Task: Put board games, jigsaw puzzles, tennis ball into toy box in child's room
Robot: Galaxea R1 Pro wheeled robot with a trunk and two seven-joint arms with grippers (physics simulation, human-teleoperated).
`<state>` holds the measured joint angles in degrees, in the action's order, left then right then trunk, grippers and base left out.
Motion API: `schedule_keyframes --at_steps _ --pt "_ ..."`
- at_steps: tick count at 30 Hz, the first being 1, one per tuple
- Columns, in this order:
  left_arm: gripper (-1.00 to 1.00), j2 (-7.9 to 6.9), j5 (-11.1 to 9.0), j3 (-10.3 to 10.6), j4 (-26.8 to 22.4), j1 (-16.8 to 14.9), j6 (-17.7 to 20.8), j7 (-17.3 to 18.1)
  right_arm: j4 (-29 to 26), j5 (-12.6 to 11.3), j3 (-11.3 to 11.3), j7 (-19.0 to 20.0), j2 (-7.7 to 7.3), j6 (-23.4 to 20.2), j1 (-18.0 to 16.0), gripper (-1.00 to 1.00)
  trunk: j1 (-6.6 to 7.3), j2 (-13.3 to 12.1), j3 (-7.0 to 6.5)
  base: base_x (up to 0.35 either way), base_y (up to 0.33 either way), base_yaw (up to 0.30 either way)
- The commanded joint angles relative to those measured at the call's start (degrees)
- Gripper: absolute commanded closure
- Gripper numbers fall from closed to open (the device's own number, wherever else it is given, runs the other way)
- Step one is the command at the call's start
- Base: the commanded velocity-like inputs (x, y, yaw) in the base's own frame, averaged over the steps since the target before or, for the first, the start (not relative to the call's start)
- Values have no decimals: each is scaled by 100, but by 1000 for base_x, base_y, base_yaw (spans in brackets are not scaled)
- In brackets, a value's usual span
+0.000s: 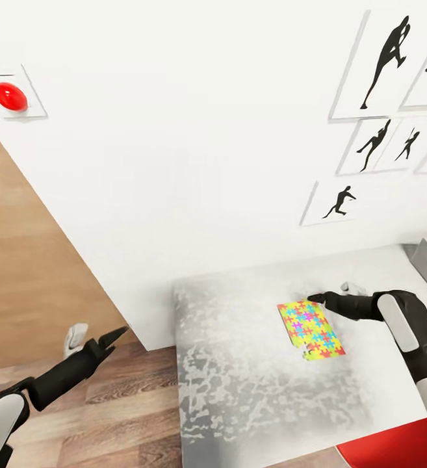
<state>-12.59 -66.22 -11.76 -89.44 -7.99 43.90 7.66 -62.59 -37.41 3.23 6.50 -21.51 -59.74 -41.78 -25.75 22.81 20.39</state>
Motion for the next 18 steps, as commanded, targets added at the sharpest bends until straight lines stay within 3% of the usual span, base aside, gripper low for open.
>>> schedule_keyframes --at_steps 1,8,18 --pt "-100 -4 21 -36 4 27 28 59 170 47 6 66 -5 -26 -16 -100 -3 10 9 5 14 0" --pt "-100 -8 141 -106 24 132 18 153 728 36 -3 92 -38 -26 -56 -100 -3 10 9 3 8 0" --pt "-100 29 355 -105 80 177 4 176 965 34 10 102 -72 -26 -64 -100 -3 10 9 1 3 0"
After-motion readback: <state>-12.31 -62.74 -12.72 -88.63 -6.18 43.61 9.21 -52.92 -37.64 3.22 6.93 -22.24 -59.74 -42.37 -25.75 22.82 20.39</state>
